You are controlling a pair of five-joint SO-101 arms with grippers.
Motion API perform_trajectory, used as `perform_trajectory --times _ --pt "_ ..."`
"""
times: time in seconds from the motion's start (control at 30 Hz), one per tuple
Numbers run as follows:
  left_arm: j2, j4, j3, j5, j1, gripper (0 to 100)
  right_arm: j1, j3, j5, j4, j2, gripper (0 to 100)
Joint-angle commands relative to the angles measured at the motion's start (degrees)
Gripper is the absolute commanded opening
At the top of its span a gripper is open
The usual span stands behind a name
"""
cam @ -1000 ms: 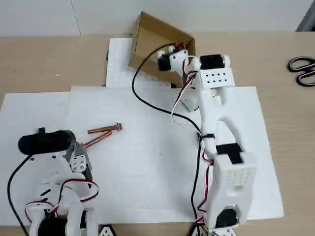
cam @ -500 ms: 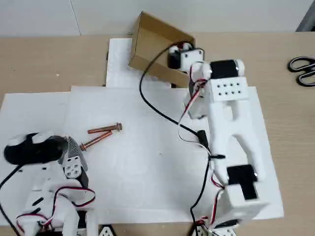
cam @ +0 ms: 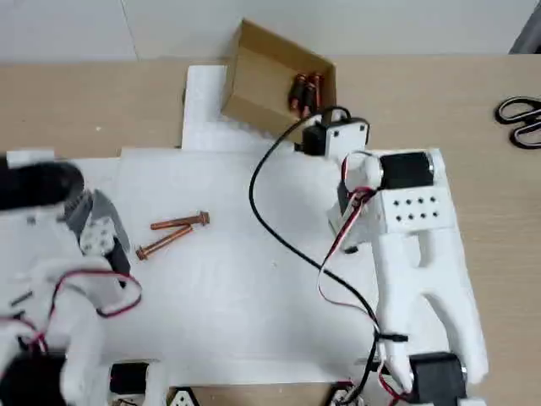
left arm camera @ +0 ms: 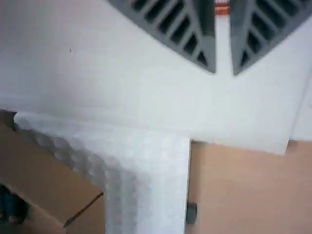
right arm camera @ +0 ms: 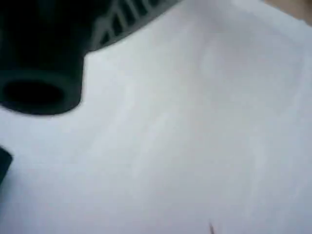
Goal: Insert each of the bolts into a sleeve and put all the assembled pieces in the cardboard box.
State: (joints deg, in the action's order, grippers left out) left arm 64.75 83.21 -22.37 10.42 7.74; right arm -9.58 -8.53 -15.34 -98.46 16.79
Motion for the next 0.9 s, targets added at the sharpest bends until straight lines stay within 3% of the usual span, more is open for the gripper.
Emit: perform_trajectory --times 0.0,0.17,0.27,0.4,0.57,0.87 --pt "-10.3 4.7 8.5 0.0 -0.3 1 2.8 -1.8 0.8 -0.7 4.9 0.3" --pt "-22.2 12.7 15.3 -0.3 -0.5 1 7.9 -5.6 0.8 -0.8 9.5 0.3" --pt "-29.6 17.2 16.5 -2.2 -4.6 1 10.2 -7.1 0.8 -0.8 12.7 0.4" --pt "-34.7 17.1 18.4 -10.0 -11.2 1 12.0 -9.3 0.7 -0.8 16.0 0.4" --pt "-36.2 17.1 21.8 -10.9 -18.4 1 14.6 -13.2 0.5 -0.7 19.0 0.4" --pt "-41.8 17.1 21.8 -21.1 -19.5 1 18.4 -14.3 0.4 -0.7 21.0 0.4"
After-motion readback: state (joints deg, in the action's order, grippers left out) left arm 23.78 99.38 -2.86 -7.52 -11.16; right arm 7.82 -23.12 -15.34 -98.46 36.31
